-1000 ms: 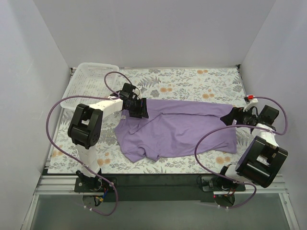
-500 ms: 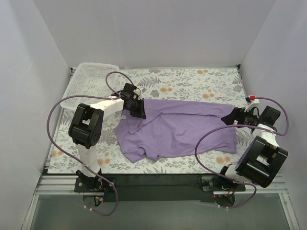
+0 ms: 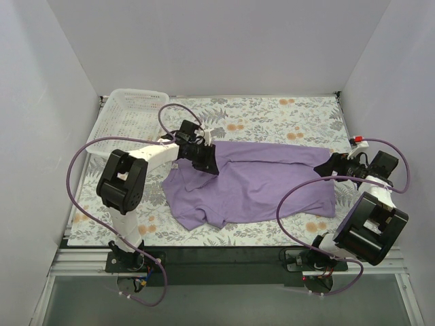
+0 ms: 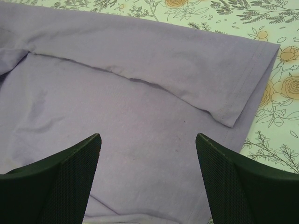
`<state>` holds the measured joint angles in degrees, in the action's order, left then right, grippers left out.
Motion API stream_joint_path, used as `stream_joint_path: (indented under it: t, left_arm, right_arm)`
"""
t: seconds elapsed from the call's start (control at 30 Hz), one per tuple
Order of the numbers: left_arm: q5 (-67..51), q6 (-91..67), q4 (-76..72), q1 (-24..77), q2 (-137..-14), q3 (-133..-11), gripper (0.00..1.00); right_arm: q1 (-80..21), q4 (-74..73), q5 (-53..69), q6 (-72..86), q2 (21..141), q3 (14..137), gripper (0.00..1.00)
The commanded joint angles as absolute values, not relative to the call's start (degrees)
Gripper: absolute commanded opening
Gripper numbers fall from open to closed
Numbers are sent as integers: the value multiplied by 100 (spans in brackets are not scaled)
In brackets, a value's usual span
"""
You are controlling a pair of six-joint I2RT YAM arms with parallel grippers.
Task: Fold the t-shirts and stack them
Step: Fold the tshirt
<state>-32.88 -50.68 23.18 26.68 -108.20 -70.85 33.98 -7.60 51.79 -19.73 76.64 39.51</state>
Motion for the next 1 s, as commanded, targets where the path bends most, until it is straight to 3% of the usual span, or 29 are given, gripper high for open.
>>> stream_joint_path:
  t: [0.0,0.07,0.2,0.37,0.5,0.7,0.97]
  left_arm:
    - [-4402,-4685,2522,2890,-10573,-6996,43]
    - [-4473,-4606,2654,2979,-10617,-7022,55]
    - [-4308,-4527,2663,3023,-10451,-7171,58]
    - [-3306,-4684,1980,3015,-9678,-6979,59]
    - [-1857,-5272,1687,2866,-9466,-6856,67]
    - [-1275,-6591,1793,2023,-10081,-7023,67]
    - [-431,-6706,1696,1995,-10625,-7479,67]
  right_arm:
    - [3437,-817,5379,-2039,7717,4017,88]
    - [3437,-817,5379,-2039,7717,4017,88]
    - [3454,-852,5388,-2065,7717,4017,88]
    - [3454,-888,5379,-2127,7796,4043,88]
    - [3454,-914,5256,-2145,7866,4131,87]
    - [3297,-967,4212,-1802,8515,4753,80]
    - [2936,-1037,3147,-1311,9640,5931,77]
